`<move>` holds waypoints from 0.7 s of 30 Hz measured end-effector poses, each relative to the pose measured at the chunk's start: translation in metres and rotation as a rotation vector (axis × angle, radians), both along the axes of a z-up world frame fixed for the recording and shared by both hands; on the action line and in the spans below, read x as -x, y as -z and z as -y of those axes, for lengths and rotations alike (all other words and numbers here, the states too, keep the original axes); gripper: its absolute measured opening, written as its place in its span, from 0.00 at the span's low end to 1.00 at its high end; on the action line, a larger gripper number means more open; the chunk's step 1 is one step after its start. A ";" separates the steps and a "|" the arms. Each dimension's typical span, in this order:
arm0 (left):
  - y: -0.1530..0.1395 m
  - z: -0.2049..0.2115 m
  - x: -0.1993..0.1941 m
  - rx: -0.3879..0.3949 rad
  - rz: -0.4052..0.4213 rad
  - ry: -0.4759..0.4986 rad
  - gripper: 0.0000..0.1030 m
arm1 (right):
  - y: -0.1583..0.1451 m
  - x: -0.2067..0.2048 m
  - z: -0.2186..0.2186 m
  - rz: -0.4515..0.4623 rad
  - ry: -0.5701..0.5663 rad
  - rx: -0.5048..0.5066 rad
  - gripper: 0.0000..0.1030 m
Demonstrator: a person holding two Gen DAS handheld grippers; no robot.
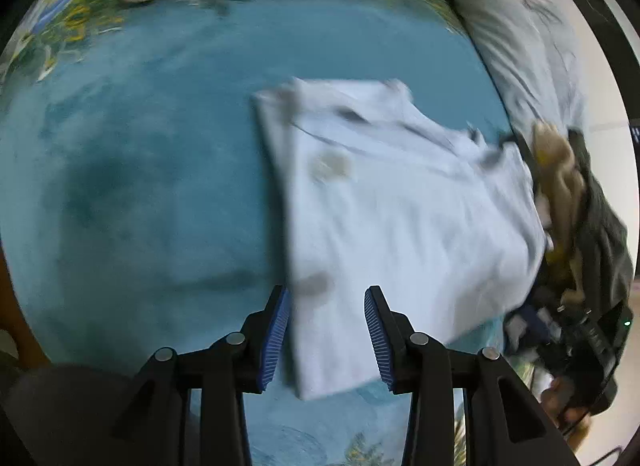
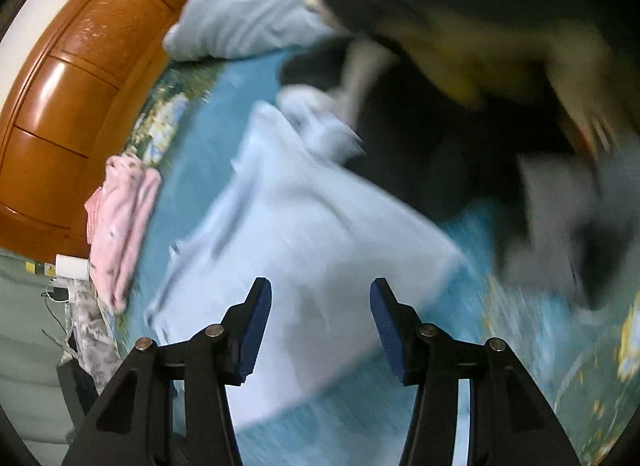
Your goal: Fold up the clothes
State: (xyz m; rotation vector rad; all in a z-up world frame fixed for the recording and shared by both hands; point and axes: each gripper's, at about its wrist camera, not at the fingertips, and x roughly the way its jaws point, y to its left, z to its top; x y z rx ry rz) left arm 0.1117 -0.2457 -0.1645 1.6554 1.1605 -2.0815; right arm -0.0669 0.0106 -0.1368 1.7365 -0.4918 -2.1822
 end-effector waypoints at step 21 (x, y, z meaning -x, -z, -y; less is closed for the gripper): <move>-0.062 -0.027 -0.050 0.127 -0.293 -0.021 0.62 | 0.016 -0.089 0.023 0.052 -0.112 0.177 0.53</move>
